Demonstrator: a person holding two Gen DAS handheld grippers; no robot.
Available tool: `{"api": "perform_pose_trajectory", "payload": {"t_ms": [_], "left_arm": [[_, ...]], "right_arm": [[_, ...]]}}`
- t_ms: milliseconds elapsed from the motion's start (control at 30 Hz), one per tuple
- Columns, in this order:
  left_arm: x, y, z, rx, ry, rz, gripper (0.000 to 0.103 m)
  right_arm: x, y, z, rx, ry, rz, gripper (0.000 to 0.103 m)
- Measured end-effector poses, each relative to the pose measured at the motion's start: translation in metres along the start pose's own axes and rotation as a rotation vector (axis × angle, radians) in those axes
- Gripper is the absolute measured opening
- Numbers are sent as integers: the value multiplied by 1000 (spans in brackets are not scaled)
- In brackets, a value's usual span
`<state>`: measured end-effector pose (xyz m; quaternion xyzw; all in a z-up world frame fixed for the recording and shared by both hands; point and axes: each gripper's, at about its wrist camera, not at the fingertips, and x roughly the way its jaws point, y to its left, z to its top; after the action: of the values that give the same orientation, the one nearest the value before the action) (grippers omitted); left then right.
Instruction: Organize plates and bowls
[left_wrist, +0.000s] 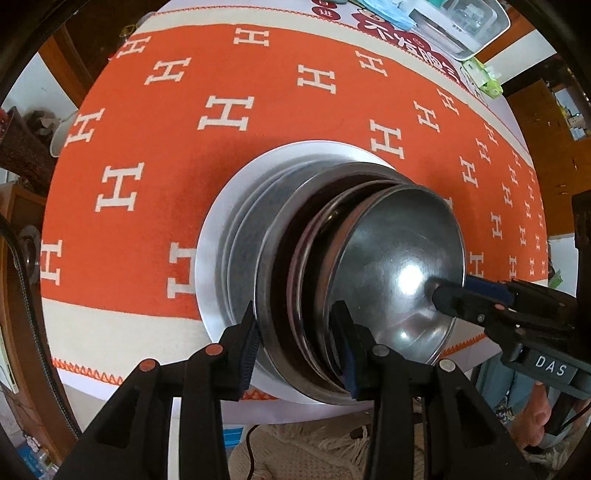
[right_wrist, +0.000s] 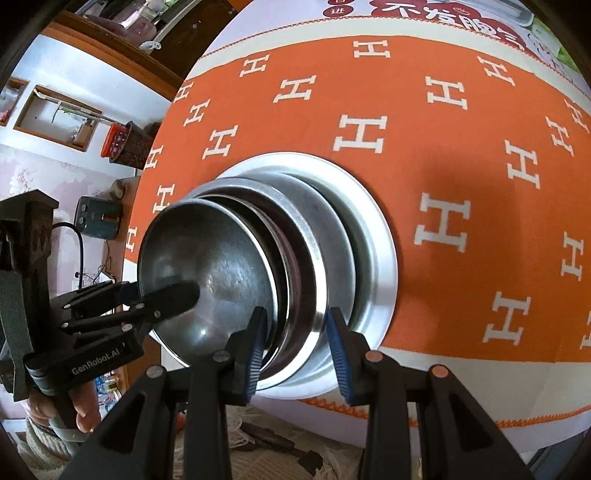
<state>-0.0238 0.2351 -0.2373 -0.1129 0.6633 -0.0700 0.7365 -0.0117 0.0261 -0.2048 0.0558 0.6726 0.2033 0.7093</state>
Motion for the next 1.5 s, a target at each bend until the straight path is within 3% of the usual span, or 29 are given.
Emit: {"api": "perform_pose_trajectory", "payload": {"t_ms": [200,300,367,567,1000,1133,1500], "left_arm": [[6,0,3,24,12,2,41],[7,-8,4,58,9,23,49],[2,-13,3,80,-16,37,64],[-13,-21,6,104,-74,56,77],[-35,-45,0,148,-142,113,81],[-45,-58,-3,170,-180,132,81],[-72,-104,-12,215,-284,177,85]], "right_arm": [[0,4,0,-12,-7,-21,34],[-2,3,-1,-16,-18,-24,36],[-3,4,0,-21,-29,-35,37],[-10,3,-2,-38,-55,-35,44],[-47,-1,-18,-45,-192,-68,47],[-60,-8,-26,-22,-245,-89,54],[-98,-21,-48,12,-374,-162,56]]}}
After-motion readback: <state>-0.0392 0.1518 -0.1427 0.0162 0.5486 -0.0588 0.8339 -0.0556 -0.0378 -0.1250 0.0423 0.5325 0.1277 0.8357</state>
